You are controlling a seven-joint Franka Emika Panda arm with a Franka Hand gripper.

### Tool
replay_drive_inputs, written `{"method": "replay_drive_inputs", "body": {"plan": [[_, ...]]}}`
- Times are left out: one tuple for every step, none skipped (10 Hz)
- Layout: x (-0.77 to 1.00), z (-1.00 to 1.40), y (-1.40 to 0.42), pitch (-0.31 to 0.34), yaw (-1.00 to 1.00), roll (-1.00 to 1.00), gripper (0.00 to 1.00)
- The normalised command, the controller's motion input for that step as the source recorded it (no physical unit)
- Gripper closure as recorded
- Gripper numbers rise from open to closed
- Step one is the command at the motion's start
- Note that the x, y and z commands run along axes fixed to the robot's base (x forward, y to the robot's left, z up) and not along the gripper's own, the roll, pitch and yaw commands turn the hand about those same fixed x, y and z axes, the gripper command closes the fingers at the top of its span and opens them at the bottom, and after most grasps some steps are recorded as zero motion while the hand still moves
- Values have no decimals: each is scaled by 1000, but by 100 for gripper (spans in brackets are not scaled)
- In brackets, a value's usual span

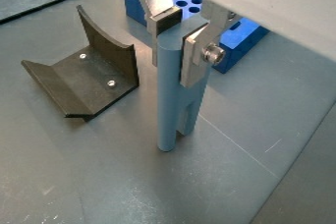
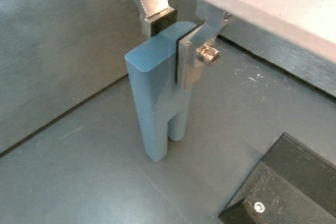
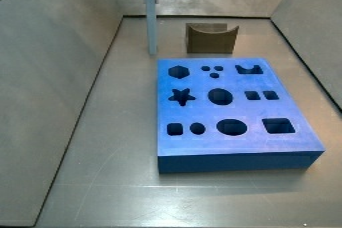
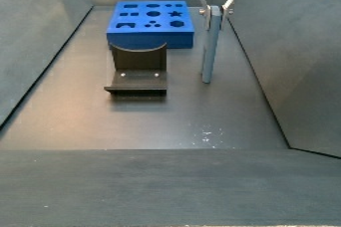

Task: Pick up the square-circle object. Move up. Place the square-circle object on the fixture. Regrasp the square-circle object. Rotate the square-circle object. Move to above the board. Insert the square-circle object.
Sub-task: Rotate the square-circle object.

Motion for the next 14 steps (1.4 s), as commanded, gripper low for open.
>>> {"method": "replay_drive_inputs", "body": {"plan": [[1, -310, 11, -13, -53, 35, 100], [0, -310, 11, -13, -52, 35, 100], [0, -310, 11, -13, -52, 35, 100], [0, -310, 12, -13, -52, 35, 100], [1, -310, 11, -13, -52, 35, 100], [0, 0, 0, -13, -52, 35, 0], [0, 1000, 0, -14, -48, 36, 0], [-12, 1000, -1, -3, -47, 33, 0], [-31, 858, -6, 31, -39, 5, 0], [-22, 699, -3, 39, -28, -22, 0], [-9, 472, -3, 54, -20, -61, 0], [1, 302, -2, 67, -18, -87, 0], [0, 0, 0, 6, 1000, -9, 0], [13, -58, 5, 6, 1000, -9, 0]]}}
